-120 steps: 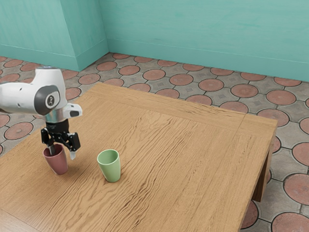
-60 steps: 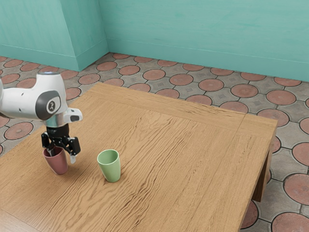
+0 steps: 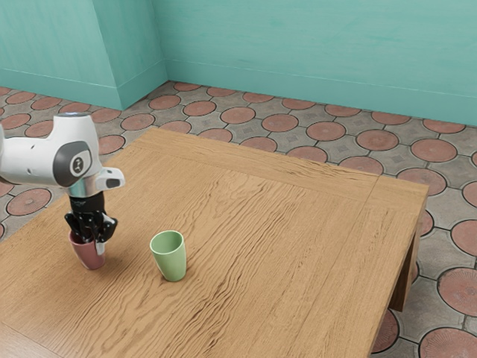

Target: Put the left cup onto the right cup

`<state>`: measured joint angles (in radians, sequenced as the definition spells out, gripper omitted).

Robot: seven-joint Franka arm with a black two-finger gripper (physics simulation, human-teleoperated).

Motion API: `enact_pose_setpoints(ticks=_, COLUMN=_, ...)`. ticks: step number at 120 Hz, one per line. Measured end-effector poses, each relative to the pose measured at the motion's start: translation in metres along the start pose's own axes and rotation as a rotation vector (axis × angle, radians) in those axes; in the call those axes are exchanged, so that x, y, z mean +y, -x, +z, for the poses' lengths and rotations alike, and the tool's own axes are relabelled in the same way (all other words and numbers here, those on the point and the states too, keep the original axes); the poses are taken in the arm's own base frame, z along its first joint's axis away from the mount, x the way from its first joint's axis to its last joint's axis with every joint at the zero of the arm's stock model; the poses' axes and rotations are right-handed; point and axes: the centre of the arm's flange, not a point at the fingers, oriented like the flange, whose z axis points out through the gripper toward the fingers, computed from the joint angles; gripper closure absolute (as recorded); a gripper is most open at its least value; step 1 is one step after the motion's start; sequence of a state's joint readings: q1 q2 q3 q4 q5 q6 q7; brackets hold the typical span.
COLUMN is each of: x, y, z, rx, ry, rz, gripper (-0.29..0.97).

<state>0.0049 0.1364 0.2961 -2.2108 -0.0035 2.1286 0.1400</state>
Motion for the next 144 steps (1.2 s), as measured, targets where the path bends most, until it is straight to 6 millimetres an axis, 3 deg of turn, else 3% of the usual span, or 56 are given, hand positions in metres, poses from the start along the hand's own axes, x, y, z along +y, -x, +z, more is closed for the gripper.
enact_pose_setpoints(ticks=40, x=-0.005, y=-0.001, z=-0.005, rx=-0.001, ry=-0.006, rz=-0.006, gripper=0.76)
enact_pose_setpoints(ticks=81, x=-0.005, y=-0.023, z=-0.071, rx=0.049, ry=-0.051, rz=0.012, gripper=0.78)
enact_pose_setpoints(ticks=125, x=0.008, y=-0.032, z=-0.128, rx=0.080, ry=-0.061, rz=0.034, gripper=0.78)
enact_pose_setpoints(ticks=144, x=0.014, y=-0.032, z=-0.141, rx=0.082, ry=-0.061, rz=0.044, gripper=0.78)
